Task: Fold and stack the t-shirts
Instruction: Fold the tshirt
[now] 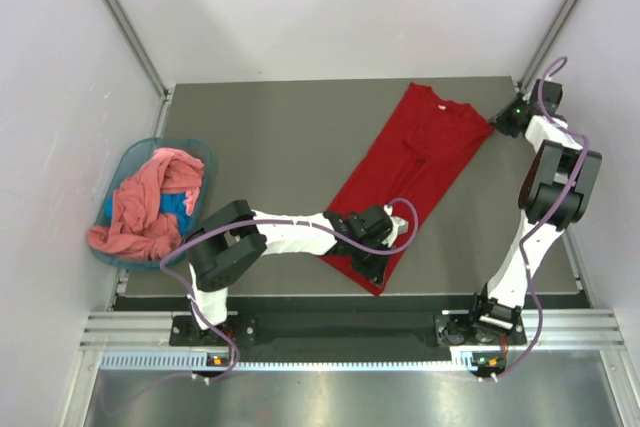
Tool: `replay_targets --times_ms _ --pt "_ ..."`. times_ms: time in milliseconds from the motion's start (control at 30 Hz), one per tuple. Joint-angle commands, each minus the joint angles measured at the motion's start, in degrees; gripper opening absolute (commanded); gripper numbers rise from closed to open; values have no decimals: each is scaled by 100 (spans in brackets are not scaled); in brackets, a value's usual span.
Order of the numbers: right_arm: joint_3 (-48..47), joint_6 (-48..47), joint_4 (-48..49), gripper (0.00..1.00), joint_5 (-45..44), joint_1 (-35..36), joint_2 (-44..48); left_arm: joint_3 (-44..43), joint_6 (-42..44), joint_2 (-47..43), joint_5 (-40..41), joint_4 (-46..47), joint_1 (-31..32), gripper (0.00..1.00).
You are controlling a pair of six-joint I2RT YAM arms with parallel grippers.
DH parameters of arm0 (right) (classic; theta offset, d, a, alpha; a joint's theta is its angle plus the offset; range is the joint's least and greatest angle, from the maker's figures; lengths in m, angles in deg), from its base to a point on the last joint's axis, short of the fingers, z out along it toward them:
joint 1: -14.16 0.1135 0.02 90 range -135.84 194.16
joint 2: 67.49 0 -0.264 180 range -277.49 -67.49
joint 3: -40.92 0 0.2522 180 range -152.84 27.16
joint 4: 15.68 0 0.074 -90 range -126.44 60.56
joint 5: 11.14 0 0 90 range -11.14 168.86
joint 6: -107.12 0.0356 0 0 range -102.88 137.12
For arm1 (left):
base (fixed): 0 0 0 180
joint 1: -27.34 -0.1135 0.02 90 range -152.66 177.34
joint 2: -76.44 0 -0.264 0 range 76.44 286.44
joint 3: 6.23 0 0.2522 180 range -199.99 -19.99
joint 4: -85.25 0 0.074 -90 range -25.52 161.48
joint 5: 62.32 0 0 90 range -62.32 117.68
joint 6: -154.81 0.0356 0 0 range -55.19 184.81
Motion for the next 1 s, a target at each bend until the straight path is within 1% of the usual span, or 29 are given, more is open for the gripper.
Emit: replay_targets --times_ms 0,100,267,367,500,633,767,967 --pt "42 31 202 8 131 119 -27 161 23 76 143 -244 149 13" --pt "-98 32 115 8 -18 119 -334 248 14 23 160 -271 158 13" --pt "-748 58 -123 5 -238 119 -967 345 5 -12 178 -271 167 13" --pt "-959 120 -115 4 -431 127 -1196 319 5 23 169 -253 167 13" --pt "-1364 146 -422 2 -704 154 -1495 292 5 137 160 -245 176 13" --pt "-1591 138 -334 2 -792 189 -1636 240 5 251 134 -227 202 13" --pt "-1917 120 -404 2 -687 215 -1873 231 -29 278 107 -131 246 13" --pt "-1997 182 -238 1 -651 233 -2014 -32 -143 304 90 -25 264 14"
